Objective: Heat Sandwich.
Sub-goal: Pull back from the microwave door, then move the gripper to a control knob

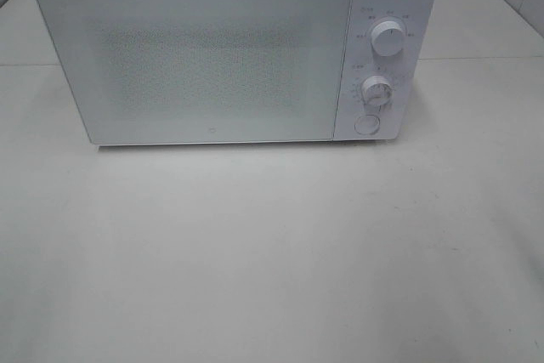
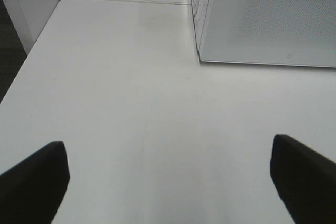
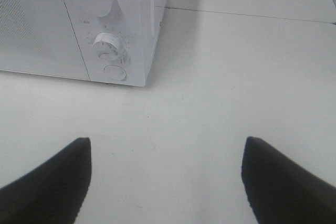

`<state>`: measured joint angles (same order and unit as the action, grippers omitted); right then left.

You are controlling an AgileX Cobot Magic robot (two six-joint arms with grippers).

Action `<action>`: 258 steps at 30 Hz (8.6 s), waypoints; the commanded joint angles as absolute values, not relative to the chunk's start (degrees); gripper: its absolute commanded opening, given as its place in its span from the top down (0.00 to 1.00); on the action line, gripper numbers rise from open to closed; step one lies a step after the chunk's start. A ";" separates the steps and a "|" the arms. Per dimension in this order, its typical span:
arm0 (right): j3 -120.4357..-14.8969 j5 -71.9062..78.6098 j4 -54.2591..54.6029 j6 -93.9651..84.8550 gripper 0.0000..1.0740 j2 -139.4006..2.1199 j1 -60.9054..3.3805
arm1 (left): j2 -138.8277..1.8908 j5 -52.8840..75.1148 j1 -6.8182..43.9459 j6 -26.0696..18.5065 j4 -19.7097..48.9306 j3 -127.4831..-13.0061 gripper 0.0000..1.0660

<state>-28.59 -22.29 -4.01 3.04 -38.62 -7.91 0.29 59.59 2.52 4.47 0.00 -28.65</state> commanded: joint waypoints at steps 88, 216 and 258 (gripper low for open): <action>-18.05 74.26 45.55 -11.86 0.29 -98.09 -43.66 | 1.78 59.36 2.41 4.41 0.74 -28.48 0.08; -40.28 77.58 32.26 80.10 0.91 -115.85 -30.54 | 1.78 59.36 2.41 4.35 0.74 -28.48 0.08; -40.28 77.58 30.08 89.95 0.43 -115.85 -30.54 | 1.78 59.36 2.41 4.35 0.74 -28.48 0.08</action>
